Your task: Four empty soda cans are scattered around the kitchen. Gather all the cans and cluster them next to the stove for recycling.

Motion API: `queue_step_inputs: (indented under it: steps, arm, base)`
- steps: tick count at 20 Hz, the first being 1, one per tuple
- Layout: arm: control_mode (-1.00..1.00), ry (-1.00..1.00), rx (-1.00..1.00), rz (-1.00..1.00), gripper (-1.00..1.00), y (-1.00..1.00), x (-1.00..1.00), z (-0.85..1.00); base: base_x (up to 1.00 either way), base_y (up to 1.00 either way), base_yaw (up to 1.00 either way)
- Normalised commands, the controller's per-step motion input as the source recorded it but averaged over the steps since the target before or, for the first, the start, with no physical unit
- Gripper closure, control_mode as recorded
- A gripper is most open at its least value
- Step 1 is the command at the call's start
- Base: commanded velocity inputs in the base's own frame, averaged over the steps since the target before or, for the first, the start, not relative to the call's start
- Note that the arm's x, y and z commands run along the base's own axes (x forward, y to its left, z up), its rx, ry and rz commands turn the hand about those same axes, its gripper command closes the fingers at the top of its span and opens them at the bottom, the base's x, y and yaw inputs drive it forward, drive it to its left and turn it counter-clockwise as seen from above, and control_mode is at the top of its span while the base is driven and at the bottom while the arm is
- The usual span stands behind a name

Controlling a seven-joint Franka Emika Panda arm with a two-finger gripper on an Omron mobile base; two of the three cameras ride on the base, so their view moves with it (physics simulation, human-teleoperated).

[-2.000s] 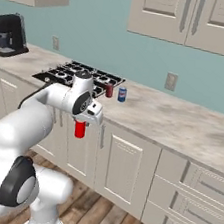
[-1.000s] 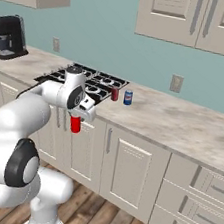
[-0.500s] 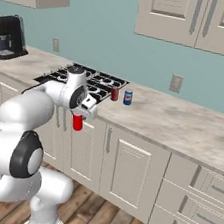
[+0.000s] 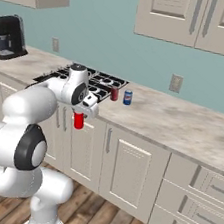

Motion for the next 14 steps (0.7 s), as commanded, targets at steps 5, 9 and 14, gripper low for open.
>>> queue_step_inputs:
  steps: [5,9,14]
  arm:
    - [1.0,0.0,0.0,0.0,1.0,0.0,0.0,0.0]
    - [1.0,0.0,0.0,0.0,1.0,0.0,0.0,0.0]
    - [1.0,0.0,0.0,0.0,1.0,0.0,0.0,0.0]
  base:
    - [-0.04,0.0,-0.04]
    - [0.28,0.0,0.0]
    - [0.29,0.0,0.0]
